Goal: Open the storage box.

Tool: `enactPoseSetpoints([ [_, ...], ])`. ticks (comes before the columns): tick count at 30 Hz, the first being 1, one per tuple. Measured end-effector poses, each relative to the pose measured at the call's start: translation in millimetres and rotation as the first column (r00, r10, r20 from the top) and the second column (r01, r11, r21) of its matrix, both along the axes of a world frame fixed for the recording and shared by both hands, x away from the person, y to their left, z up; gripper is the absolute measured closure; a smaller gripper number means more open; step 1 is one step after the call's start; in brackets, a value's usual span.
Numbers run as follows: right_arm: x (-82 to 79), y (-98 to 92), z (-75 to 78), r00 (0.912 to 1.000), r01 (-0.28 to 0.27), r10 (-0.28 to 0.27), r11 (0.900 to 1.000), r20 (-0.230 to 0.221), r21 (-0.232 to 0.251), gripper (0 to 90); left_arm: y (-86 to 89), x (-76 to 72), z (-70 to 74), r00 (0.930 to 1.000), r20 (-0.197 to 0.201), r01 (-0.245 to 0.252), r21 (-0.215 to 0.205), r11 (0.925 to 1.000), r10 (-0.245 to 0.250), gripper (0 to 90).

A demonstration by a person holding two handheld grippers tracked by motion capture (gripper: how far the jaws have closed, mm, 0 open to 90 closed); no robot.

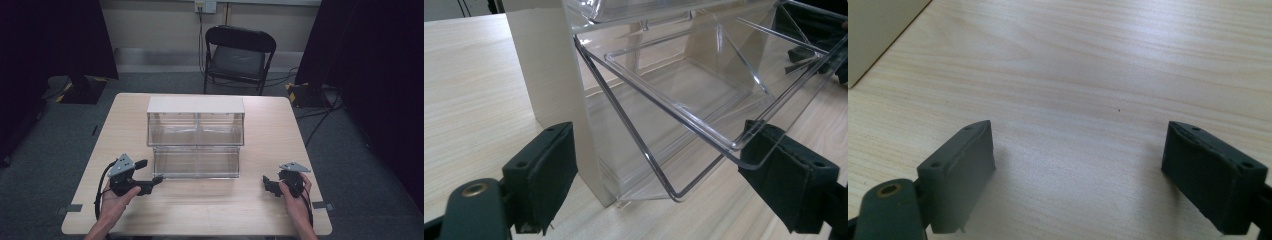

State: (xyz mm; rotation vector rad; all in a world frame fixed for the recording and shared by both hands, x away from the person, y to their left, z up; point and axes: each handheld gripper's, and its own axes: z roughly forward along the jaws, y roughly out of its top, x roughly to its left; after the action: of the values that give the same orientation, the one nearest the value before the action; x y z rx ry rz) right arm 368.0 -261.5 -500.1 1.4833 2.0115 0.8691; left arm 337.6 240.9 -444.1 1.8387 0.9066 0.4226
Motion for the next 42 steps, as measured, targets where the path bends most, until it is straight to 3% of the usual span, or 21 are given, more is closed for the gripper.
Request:
enactPoseSetpoints([
  [14, 0.0, 0.0, 0.0, 1.0000, 0.000, 0.000, 1.000, 0.000, 0.000, 12.8, -1.6, 0.0, 2.2, 0.9999, -0.006, -0.010, -0.027, 0.9996, 0.010, 15.5],
  [42, 0.0, 0.0, 0.0, 1.0000, 0.000, 0.000, 1.000, 0.000, 0.000, 12.8, -1.7, -1.8, 8.4, 0.9998, 0.005, -0.017, -0.028, 0.9995, 0.017, 15.5],
])
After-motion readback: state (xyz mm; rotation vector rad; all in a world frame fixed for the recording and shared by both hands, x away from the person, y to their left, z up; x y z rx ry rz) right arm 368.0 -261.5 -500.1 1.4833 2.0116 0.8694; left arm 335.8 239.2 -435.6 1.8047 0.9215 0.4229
